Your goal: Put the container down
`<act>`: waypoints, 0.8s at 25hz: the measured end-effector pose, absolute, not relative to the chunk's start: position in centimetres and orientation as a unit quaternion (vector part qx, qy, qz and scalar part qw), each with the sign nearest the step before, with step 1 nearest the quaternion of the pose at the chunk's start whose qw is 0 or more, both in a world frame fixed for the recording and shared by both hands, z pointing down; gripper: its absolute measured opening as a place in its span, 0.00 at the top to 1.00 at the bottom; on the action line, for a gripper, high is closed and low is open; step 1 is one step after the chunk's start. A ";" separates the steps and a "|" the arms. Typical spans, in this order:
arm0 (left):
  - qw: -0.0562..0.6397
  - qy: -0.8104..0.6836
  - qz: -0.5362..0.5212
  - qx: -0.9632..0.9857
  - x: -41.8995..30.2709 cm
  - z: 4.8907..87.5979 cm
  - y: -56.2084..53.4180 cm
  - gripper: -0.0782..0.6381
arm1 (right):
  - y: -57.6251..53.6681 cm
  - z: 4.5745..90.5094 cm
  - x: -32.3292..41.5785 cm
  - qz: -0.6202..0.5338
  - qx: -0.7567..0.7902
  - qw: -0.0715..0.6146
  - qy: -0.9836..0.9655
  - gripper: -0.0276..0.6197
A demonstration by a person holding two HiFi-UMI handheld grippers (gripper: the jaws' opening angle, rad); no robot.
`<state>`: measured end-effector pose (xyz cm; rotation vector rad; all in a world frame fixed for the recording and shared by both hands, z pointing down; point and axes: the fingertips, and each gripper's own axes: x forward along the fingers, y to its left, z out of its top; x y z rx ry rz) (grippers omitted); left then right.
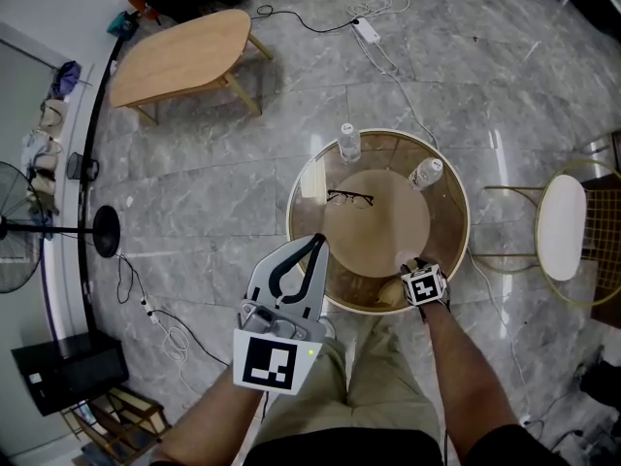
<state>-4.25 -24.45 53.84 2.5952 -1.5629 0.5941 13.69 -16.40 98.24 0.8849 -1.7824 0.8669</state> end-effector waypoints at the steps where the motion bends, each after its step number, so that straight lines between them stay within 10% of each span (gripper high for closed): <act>1: 0.026 -0.505 0.193 0.841 -4.2 53.7 -24.4 0.87 | -16.5 98.0 13.7 0.356 0.358 0.465 -0.728 0.70; 8: 0.020 -0.503 0.177 0.845 -4.2 51.5 -24.2 0.87 | -17.5 94.4 13.4 0.322 0.360 0.443 -0.756 0.68; 14: 0.044 -0.503 0.135 0.853 -3.7 49.6 -23.1 0.87 | -17.6 90.7 13.8 0.288 0.382 0.435 -0.763 0.94; 20: 0.047 -0.495 0.124 0.859 -4.4 47.9 -21.4 0.87 | -17.3 85.8 12.7 0.246 0.377 0.409 -0.794 0.94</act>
